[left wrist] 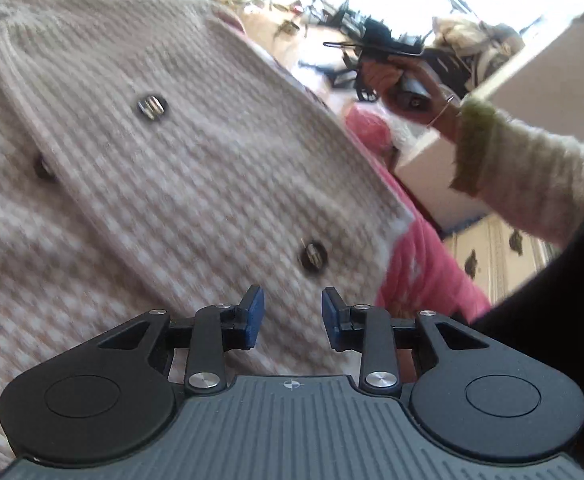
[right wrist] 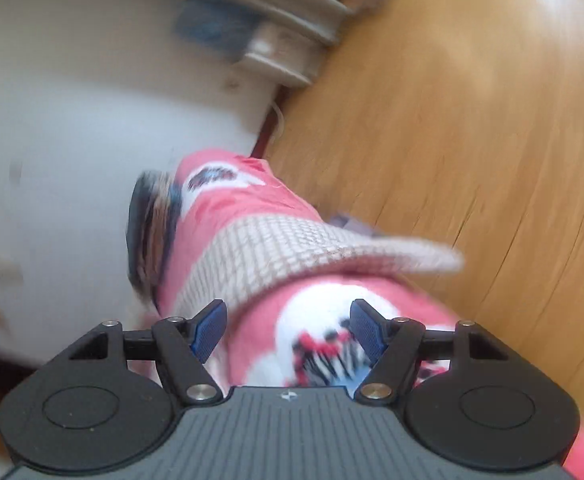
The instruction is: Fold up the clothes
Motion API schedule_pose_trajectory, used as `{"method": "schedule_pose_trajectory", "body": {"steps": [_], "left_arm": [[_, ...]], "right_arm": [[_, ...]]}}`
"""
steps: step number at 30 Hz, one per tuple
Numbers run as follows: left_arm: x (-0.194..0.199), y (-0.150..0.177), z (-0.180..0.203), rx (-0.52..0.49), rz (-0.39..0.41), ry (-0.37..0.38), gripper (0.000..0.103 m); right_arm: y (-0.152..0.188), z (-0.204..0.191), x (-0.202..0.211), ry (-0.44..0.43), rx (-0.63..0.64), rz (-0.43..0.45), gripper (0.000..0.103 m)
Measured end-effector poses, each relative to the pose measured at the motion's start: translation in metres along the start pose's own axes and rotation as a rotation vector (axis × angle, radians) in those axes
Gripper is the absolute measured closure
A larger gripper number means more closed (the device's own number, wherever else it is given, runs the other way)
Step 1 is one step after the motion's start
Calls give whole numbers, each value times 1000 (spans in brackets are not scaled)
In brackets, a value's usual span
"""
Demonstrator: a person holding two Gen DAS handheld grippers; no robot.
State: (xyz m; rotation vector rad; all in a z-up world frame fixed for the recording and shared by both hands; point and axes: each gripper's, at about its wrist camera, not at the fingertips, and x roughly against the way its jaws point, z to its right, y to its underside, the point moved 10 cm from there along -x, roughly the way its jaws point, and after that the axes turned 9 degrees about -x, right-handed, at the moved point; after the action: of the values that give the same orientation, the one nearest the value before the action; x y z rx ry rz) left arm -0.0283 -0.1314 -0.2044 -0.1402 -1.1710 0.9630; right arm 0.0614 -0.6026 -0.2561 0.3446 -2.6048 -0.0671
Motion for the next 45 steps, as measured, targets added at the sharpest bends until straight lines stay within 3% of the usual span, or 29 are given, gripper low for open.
{"method": "schedule_pose_trajectory", "body": {"steps": [2, 4, 11, 14, 19, 25, 29, 32, 35, 37, 39, 40, 41, 42, 45], "left_arm": [[5, -22, -19, 26, 42, -42, 72], [8, -44, -37, 38, 79, -86, 72], [-7, -128, -92, -29, 174, -259, 72], [-20, -160, -115, -17, 215, -320, 72], [-45, -185, -145, 36, 234, -409, 72], [-67, -161, -156, 73, 146, -469, 72], [-65, -158, -156, 89, 153, -467, 72], [-62, -156, -156, 102, 159, -462, 72], [-59, -154, -155, 108, 166, -461, 72], [-58, -153, -155, 108, 171, -458, 72], [-58, -151, -155, 115, 179, -450, 72], [-57, -151, -157, 120, 182, -445, 72], [-57, -151, -158, 124, 185, -441, 72], [-57, -150, -159, 129, 188, -437, 72], [-56, -149, -160, 133, 186, -432, 72]], "right_arm": [[-13, 25, -33, -6, -196, -43, 31], [-17, 44, -60, 20, -301, -79, 31], [-16, 58, -110, -28, -473, -150, 23], [-27, 60, -122, -25, -518, -121, 23], [-49, 65, -133, -4, -567, 8, 26], [-64, 46, -124, -36, -429, 135, 65], [-69, 13, -102, -68, -326, 208, 90], [-68, -20, -87, -77, -236, 225, 103], [-66, -52, -73, -86, -146, 242, 103], [-65, -74, -63, -91, -86, 254, 103], [-63, -96, -53, -97, -26, 264, 94], [-63, -107, -48, -99, 4, 270, 86], [-62, -111, -46, -95, 12, 268, 58], [-64, -94, -50, -67, -55, 244, 36], [-56, -22, -69, 65, -269, 127, 32]]}}
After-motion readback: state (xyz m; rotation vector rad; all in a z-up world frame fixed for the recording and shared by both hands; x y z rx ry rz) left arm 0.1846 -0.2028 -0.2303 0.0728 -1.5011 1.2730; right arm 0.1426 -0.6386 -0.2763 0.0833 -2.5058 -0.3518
